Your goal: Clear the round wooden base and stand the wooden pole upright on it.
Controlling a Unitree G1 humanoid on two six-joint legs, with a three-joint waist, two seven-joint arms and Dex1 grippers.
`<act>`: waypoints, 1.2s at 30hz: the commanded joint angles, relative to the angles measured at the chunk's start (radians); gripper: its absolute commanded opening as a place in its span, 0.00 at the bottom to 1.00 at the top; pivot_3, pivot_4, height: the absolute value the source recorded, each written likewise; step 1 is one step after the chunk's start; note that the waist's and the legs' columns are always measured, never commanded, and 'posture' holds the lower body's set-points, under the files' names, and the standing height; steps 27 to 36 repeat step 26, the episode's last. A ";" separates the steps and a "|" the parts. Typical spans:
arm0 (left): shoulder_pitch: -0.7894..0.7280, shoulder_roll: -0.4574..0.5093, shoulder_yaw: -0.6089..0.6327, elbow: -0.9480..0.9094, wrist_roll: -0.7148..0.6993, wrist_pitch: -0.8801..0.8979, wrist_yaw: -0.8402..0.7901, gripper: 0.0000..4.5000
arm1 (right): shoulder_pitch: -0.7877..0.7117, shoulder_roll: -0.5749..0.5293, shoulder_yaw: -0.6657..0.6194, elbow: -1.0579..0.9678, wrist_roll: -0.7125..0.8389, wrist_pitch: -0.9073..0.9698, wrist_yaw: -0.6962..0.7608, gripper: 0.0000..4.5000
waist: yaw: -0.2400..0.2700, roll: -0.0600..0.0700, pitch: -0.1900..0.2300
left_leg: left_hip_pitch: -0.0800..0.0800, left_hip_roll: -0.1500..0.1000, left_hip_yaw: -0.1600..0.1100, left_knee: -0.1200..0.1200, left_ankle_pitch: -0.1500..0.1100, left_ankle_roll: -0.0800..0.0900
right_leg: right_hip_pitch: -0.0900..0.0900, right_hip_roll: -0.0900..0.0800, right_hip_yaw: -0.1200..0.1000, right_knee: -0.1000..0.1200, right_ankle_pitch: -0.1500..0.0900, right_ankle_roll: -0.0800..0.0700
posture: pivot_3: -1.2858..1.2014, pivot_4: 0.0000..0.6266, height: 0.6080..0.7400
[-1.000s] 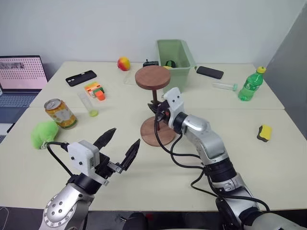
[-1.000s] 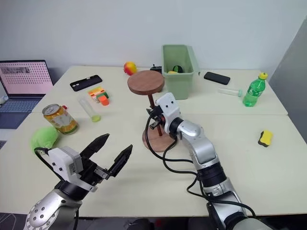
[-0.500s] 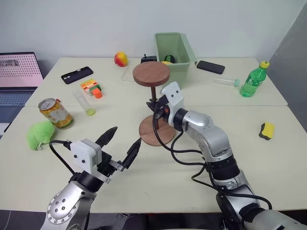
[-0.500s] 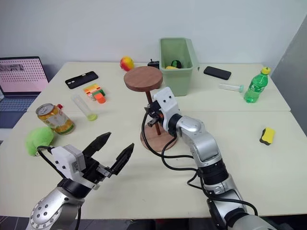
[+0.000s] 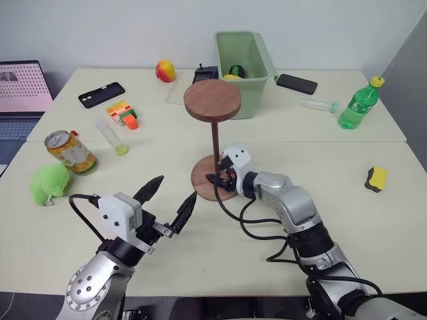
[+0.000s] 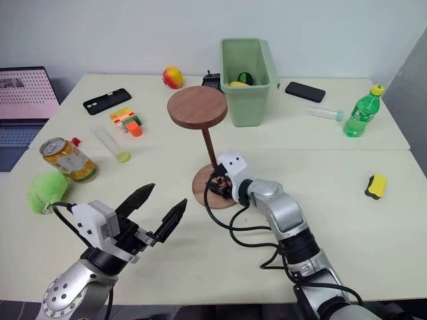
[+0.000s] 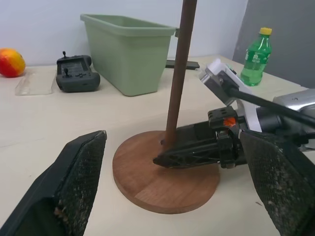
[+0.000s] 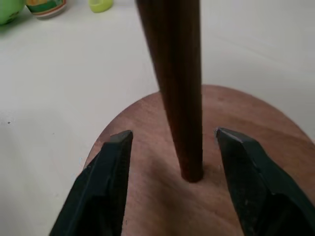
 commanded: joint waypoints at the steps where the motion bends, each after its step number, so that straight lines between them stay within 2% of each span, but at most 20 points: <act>1: -0.012 0.009 0.004 -0.008 -0.006 -0.007 -0.004 1.00 | -0.017 -0.002 -0.013 -0.047 0.025 0.005 0.012 0.81 | 0.000 0.000 0.000 | 0.000 0.000 0.000 0.000 0.000 0.000 | 0.000 0.000 0.000 0.000 0.000 0.000 | 0.52 0.24 1.00; 4: -0.018 0.011 0.007 -0.003 -0.009 -0.004 -0.008 1.00 | -0.014 -0.008 -0.016 -0.057 0.034 0.013 0.016 1.00 | 0.001 0.000 0.000 | 0.000 -0.001 0.000 0.003 -0.001 0.001 | 0.000 0.000 0.000 0.003 0.000 0.000 | 0.52 0.24 1.00; 7: -0.022 0.017 0.013 0.001 -0.017 -0.002 -0.014 1.00 | -0.013 -0.020 -0.021 -0.076 0.041 0.028 0.025 1.00 | 0.001 0.000 0.001 | 0.000 -0.001 0.000 0.006 -0.001 0.002 | 0.001 0.000 0.000 0.005 0.000 0.000 | 0.52 0.24 1.00; 13: -0.051 0.087 0.058 0.021 -0.099 0.071 -0.056 1.00 | 0.002 -0.134 -0.080 -0.223 0.118 0.133 0.086 1.00 | 0.007 0.000 0.001 | 0.000 -0.002 -0.002 0.010 -0.001 0.002 | 0.003 0.000 -0.001 0.007 0.000 0.000 | 0.52 0.24 1.00; 19: -0.136 0.263 0.164 0.078 -0.273 0.296 -0.073 1.00 | 0.050 -0.316 -0.217 -0.415 0.285 0.283 0.181 1.00 | 0.020 0.000 0.002 | 0.000 -0.002 -0.004 0.011 -0.002 0.004 | 0.003 0.000 -0.003 0.007 0.000 0.000 | 0.52 0.24 1.00; 22: -0.208 0.389 0.241 0.140 -0.357 0.377 -0.143 1.00 | 0.062 -0.434 -0.319 -0.461 0.442 0.375 0.305 1.00 | 0.019 -0.001 0.004 | 0.001 -0.002 -0.004 0.011 -0.002 0.005 | 0.003 0.001 -0.003 0.008 0.000 0.000 | 0.52 0.24 1.00; 26: -0.287 0.536 0.272 0.246 -0.382 0.432 -0.267 1.00 | 0.123 -0.646 -0.362 -0.441 0.514 0.293 0.512 1.00 | 0.022 -0.001 0.006 | 0.001 -0.002 -0.004 0.011 -0.002 0.005 | 0.004 0.001 -0.004 0.006 0.000 0.000 | 0.52 0.24 1.00; 36: -0.287 0.536 0.272 0.246 -0.382 0.432 -0.267 1.00 | 0.123 -0.646 -0.362 -0.441 0.514 0.293 0.512 1.00 | 0.022 -0.001 0.006 | 0.001 -0.002 -0.004 0.011 -0.002 0.005 | 0.004 0.001 -0.004 0.006 0.000 0.000 | 0.52 0.24 1.00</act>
